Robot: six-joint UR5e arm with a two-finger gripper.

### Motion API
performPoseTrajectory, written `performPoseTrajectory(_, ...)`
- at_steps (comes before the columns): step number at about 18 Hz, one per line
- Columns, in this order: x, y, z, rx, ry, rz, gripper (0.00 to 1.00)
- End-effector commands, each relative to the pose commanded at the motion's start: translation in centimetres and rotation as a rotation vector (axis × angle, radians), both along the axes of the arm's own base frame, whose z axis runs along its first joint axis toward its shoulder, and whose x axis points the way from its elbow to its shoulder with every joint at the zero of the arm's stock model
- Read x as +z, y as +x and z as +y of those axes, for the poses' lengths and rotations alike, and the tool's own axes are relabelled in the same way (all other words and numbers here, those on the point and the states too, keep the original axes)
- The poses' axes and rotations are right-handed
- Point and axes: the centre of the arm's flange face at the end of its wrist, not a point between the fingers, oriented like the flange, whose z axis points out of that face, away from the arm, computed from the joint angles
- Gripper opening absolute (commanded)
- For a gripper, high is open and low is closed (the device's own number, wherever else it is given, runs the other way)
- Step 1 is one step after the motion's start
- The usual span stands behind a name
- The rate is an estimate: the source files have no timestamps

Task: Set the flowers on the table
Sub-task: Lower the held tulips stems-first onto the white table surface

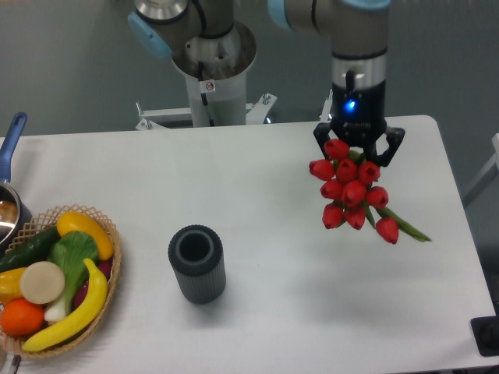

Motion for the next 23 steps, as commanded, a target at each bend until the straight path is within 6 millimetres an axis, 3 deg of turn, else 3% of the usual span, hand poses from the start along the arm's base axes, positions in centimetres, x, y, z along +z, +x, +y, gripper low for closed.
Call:
performPoseTrajectory(10, -8.4, -0.2, 3.1, -0.075, -0.349, 0.008, 0.44)
performPoseTrajectory(20, -14.8, -0.7, 4.9, -0.125, -0.405, -0.075, 0.45)
performPoseTrajectory(23, -15.7, -0.8, 5.0, -0.128, -0.409, -0.087, 0.45)
